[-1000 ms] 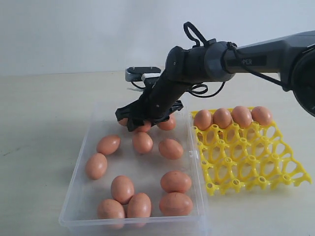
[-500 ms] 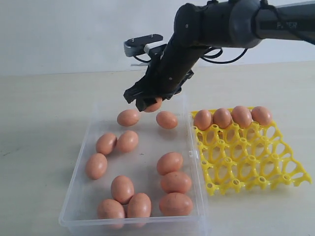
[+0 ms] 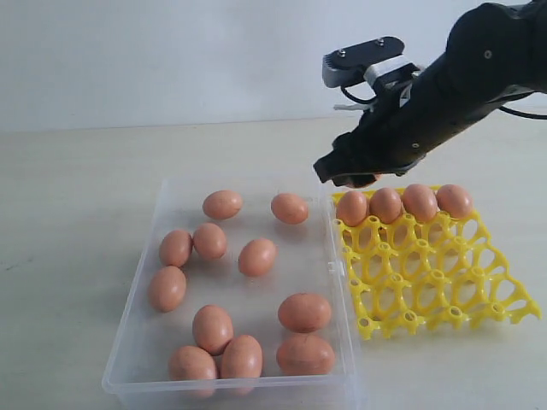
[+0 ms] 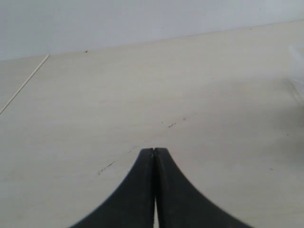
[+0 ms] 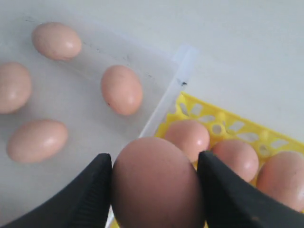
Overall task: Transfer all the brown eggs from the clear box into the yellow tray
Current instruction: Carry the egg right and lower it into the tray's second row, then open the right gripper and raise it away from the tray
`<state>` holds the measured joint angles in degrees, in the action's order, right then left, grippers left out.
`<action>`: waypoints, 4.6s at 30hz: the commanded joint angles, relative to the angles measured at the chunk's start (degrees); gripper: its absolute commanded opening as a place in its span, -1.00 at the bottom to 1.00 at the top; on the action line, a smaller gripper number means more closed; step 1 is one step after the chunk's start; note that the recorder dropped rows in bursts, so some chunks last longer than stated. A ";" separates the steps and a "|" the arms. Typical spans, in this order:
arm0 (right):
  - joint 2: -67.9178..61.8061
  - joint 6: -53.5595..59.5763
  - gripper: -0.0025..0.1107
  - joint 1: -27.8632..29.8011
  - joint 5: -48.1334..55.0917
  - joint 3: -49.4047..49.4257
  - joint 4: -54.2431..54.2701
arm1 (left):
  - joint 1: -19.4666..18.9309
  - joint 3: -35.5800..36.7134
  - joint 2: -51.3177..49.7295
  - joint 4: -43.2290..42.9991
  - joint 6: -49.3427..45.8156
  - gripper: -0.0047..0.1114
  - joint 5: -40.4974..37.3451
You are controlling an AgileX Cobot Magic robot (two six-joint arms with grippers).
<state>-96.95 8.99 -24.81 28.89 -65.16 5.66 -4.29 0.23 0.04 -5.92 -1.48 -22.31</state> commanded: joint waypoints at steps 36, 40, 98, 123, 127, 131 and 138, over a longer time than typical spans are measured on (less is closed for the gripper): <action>-6.74 -0.11 -0.96 1.49 1.33 3.16 0.05 | 0.29 -0.23 -0.04 0.03 0.23 -0.92 0.51; -6.74 -0.11 -0.96 1.49 0.74 3.16 0.06 | 0.29 -0.23 -0.04 0.03 0.23 -0.92 0.51; 3.42 -7.55 -0.96 6.26 6.78 11.25 -11.59 | 0.29 -0.23 -0.04 0.03 0.23 -0.92 0.51; -0.48 -7.53 -0.96 -1.88 -1.60 17.36 -1.34 | 0.29 -0.23 -0.04 0.03 0.23 -0.92 0.51; -1.34 -6.45 -0.96 -4.89 -1.59 17.36 1.62 | 0.29 -0.23 -0.04 0.03 0.23 -0.92 0.51; -0.65 -6.01 -0.96 -5.19 -0.51 17.36 1.72 | 0.29 -0.23 -0.04 0.03 0.23 -0.92 0.51; 7.90 -5.44 -0.94 -5.19 2.14 16.67 0.62 | 0.29 -0.23 -0.04 0.03 0.23 -0.92 0.51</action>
<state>-92.03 3.12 -29.93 30.94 -48.10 6.84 -4.29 0.23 0.04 -5.92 -1.48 -22.31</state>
